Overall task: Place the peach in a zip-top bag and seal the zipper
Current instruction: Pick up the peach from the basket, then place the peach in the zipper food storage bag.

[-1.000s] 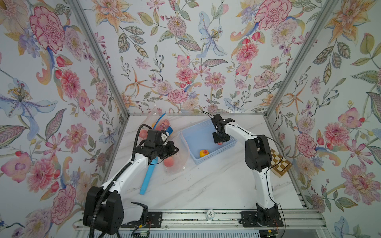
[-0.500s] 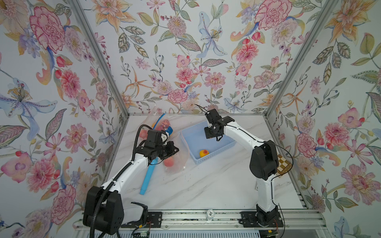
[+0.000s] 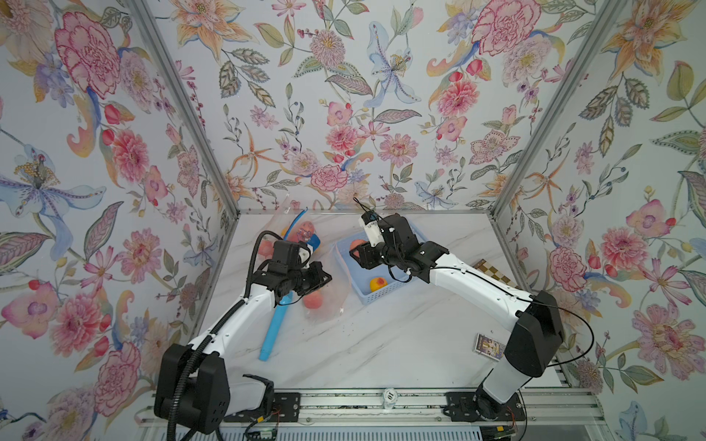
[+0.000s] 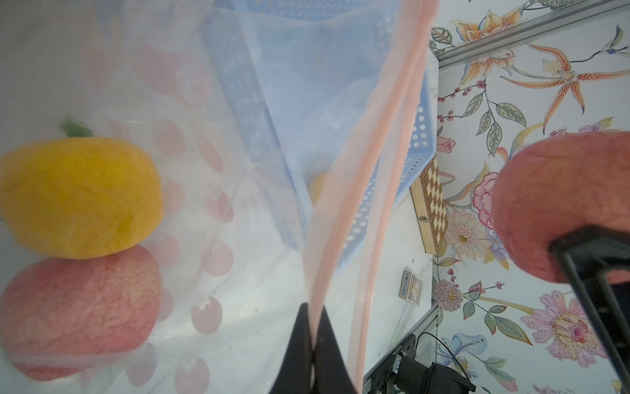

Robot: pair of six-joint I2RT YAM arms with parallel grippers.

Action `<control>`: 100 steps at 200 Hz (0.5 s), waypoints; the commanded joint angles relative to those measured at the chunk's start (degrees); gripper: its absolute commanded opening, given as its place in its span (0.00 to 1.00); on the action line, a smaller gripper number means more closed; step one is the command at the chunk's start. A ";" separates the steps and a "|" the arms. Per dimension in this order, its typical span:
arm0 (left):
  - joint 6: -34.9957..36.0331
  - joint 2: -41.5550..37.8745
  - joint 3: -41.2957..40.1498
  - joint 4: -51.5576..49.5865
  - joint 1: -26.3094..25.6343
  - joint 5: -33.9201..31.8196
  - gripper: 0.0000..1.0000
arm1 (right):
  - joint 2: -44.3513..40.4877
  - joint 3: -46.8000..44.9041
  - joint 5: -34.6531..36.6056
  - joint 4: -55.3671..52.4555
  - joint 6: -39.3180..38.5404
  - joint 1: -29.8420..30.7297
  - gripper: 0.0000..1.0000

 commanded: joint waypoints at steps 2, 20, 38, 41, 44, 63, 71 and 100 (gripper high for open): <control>-0.29 0.56 1.25 0.47 0.49 1.34 0.00 | -0.27 -1.69 -4.03 7.58 2.63 1.67 0.44; -0.11 0.32 1.45 0.17 0.50 1.16 0.00 | 0.94 -1.85 -4.66 8.50 3.39 2.69 0.44; 0.05 -0.05 1.54 -0.19 0.49 1.16 0.00 | 2.53 -1.56 -5.14 8.98 4.22 3.51 0.44; 0.09 -0.07 1.59 -0.26 0.49 1.16 0.00 | 2.88 -1.47 -5.16 9.02 4.31 3.69 0.44; 0.14 -0.14 1.63 -0.38 0.49 1.18 0.00 | 3.29 -1.38 -5.18 9.02 4.45 3.84 0.44; 0.33 -0.71 2.03 -0.78 0.49 1.33 0.00 | 5.26 -0.54 -4.91 8.61 4.56 4.75 0.44; 0.44 -1.01 2.28 -1.03 0.49 1.29 0.00 | 5.95 -0.24 -4.56 8.31 4.73 4.88 0.45; 1.52 -1.87 3.20 -2.94 0.49 0.72 0.00 | 7.24 -0.22 -3.41 8.05 5.21 4.93 0.44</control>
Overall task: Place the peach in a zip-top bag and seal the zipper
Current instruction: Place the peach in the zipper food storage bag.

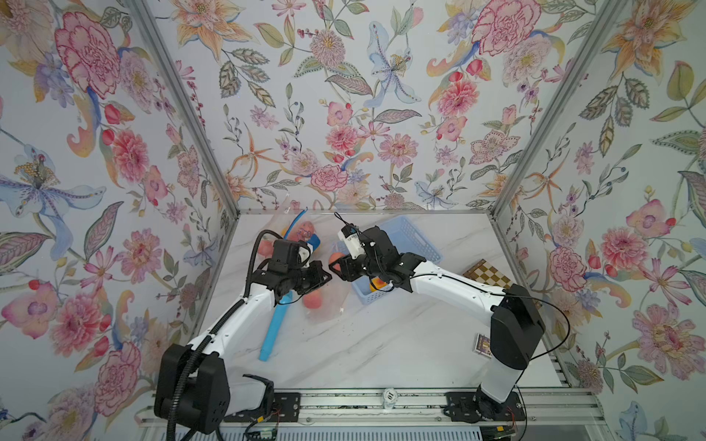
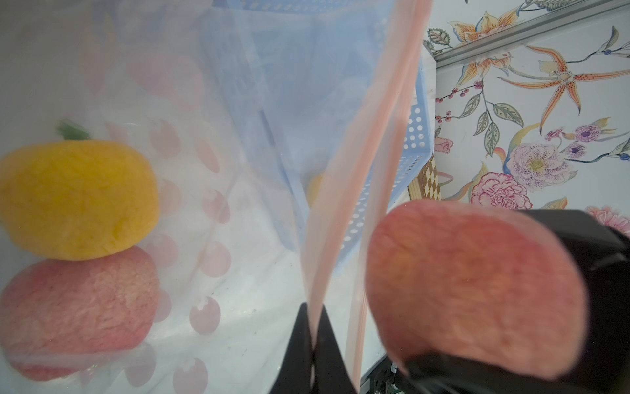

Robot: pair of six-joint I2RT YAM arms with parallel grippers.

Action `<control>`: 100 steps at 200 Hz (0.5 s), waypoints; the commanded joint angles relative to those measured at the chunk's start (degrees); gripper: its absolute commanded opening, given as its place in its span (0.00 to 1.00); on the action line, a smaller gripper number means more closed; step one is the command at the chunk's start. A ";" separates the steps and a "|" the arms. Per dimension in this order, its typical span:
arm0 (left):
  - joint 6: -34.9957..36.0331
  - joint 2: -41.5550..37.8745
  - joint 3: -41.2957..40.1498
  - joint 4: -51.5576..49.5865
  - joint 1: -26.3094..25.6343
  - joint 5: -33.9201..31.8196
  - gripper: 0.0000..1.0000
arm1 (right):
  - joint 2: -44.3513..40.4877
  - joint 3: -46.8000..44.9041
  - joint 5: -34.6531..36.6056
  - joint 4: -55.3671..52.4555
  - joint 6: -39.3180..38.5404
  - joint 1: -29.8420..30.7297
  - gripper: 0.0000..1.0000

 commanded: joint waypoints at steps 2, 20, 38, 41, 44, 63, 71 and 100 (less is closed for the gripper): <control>1.47 -1.80 2.27 -2.24 0.49 0.72 0.00 | 0.80 0.93 0.76 0.30 1.12 0.07 0.45; 1.82 -2.31 2.58 -2.96 0.49 0.74 0.00 | 1.36 1.11 2.32 -0.64 1.21 0.13 0.45; 2.17 -2.77 2.93 -3.60 0.48 0.72 0.00 | 1.77 1.28 4.35 -2.02 1.39 0.14 0.45; 2.27 -2.85 3.02 -3.72 0.49 0.72 0.00 | 1.80 1.37 4.71 -2.28 1.36 0.16 0.45; 2.31 -2.90 3.11 -3.87 0.49 0.72 0.00 | 1.88 1.37 4.98 -2.51 1.38 0.14 0.45; 2.70 -3.38 3.79 -4.58 0.49 0.48 0.00 | 2.20 1.87 6.61 -4.26 1.34 0.29 0.45; 2.94 -3.48 4.08 -4.92 0.49 0.35 0.00 | 2.27 2.11 7.15 -4.93 0.96 0.40 0.46; 3.28 -3.40 4.71 -5.25 0.52 -0.23 0.00 | 2.83 3.80 9.68 -7.55 -0.75 1.70 0.50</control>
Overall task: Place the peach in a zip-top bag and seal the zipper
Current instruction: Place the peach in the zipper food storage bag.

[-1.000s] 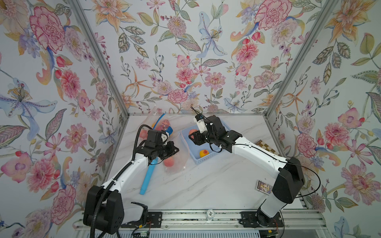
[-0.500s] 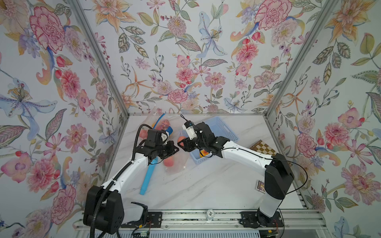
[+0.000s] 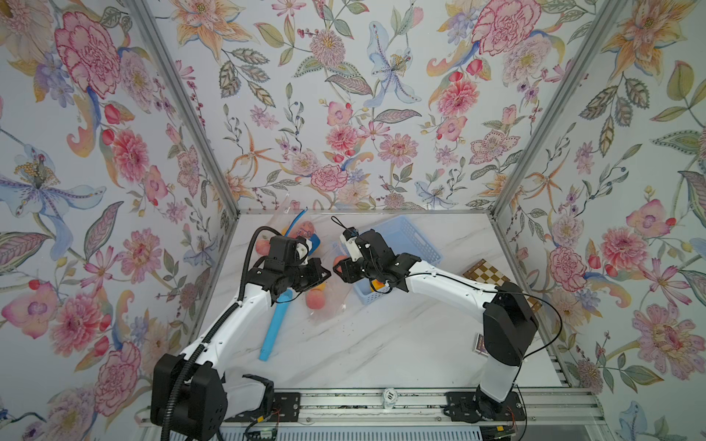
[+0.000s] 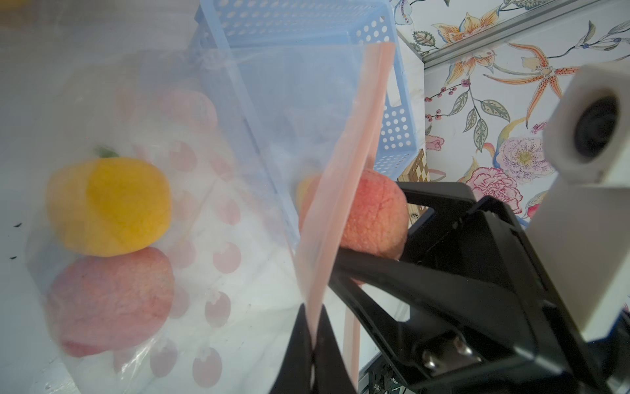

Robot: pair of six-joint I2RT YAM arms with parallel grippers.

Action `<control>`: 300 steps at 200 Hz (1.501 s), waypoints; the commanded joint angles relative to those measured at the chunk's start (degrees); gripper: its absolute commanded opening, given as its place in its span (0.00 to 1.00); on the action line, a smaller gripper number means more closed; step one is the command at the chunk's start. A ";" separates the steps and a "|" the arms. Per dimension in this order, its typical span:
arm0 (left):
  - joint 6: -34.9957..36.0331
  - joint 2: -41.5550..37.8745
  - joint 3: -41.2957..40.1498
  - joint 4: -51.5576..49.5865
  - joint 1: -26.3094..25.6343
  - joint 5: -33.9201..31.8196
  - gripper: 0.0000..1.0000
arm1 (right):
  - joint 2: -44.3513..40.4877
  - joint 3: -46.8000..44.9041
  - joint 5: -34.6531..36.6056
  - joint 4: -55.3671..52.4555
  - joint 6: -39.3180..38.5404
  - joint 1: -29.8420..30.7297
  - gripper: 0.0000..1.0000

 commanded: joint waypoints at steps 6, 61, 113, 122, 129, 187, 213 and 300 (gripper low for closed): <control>1.42 -1.10 2.09 -1.58 0.58 -0.16 0.00 | 1.22 3.22 3.76 -4.00 -1.63 1.59 0.51; 0.46 -0.32 1.65 -0.53 0.85 0.28 0.00 | 2.09 5.13 5.47 -6.84 -3.71 3.53 0.61; 0.51 -0.55 1.48 -0.52 1.16 -0.14 0.00 | 1.57 5.23 5.30 -7.30 -4.19 4.01 0.74; 0.52 -0.48 1.31 -0.52 1.24 -0.16 0.00 | 1.36 5.22 5.25 -7.29 -4.27 4.14 0.75; 0.50 -0.44 1.21 -0.48 1.22 -0.25 0.00 | 1.10 5.28 5.18 -7.31 -4.19 4.11 0.75; 0.53 0.14 0.08 0.32 1.50 -0.42 0.00 | -2.30 5.40 5.30 -7.03 -4.94 4.04 0.76; 0.57 0.53 -0.63 0.88 1.62 -0.51 0.00 | -5.11 5.05 6.91 -7.09 -5.46 3.90 0.76; 1.53 1.10 -1.44 1.13 1.98 -0.84 0.00 | -11.80 4.70 9.48 -16.52 0.31 -4.33 0.76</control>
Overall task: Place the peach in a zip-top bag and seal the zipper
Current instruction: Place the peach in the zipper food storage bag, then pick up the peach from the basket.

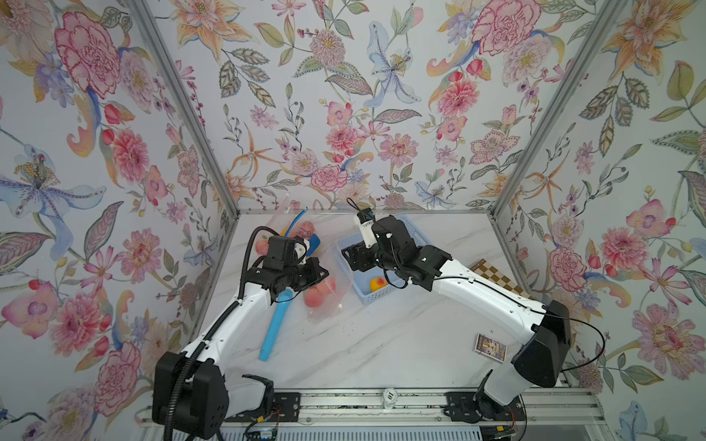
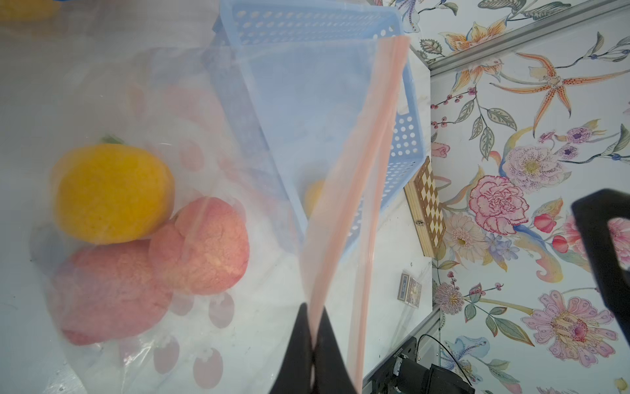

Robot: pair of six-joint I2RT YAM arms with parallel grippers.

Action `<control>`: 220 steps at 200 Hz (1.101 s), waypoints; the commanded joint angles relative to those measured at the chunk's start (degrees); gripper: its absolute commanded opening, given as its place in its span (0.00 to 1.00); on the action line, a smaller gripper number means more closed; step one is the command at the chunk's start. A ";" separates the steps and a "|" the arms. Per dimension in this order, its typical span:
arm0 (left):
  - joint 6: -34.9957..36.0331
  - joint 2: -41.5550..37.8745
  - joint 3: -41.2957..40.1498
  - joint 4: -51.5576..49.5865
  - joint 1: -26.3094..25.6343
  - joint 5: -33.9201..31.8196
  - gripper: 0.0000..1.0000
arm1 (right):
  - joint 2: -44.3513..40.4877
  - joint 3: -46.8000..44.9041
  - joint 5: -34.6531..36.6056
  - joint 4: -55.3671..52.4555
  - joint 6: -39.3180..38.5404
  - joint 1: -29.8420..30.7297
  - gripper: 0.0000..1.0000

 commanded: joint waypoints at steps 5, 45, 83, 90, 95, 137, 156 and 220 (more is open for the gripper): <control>1.50 0.36 -0.94 0.52 0.72 -0.58 0.00 | 0.94 1.58 -0.67 -9.63 3.72 -4.65 0.76; 1.52 0.38 -1.42 0.71 0.74 -0.67 0.00 | 7.80 7.05 -7.78 -22.65 5.18 -13.42 0.73; 1.42 0.27 -1.82 0.98 0.79 -0.83 0.00 | 13.95 11.88 -9.70 -29.18 2.28 -15.79 0.73; 1.35 0.28 -1.83 1.01 0.75 -0.72 0.00 | 15.27 12.79 -9.53 -30.19 1.67 -15.80 0.73; 1.29 0.36 -1.82 1.06 0.79 -0.76 0.00 | 16.06 13.47 -9.40 -30.68 1.37 -15.71 0.74; 1.05 0.34 -2.26 1.42 0.79 -0.67 0.00 | 21.76 16.44 -8.00 -33.22 -0.69 -14.44 0.76; 0.95 0.27 -2.53 1.51 0.82 -0.67 0.00 | 24.27 17.90 -7.92 -34.72 -1.49 -13.48 0.77; 1.18 0.61 -2.83 1.67 0.82 -0.58 0.00 | 31.00 21.14 -8.65 -39.31 -3.95 -11.29 0.76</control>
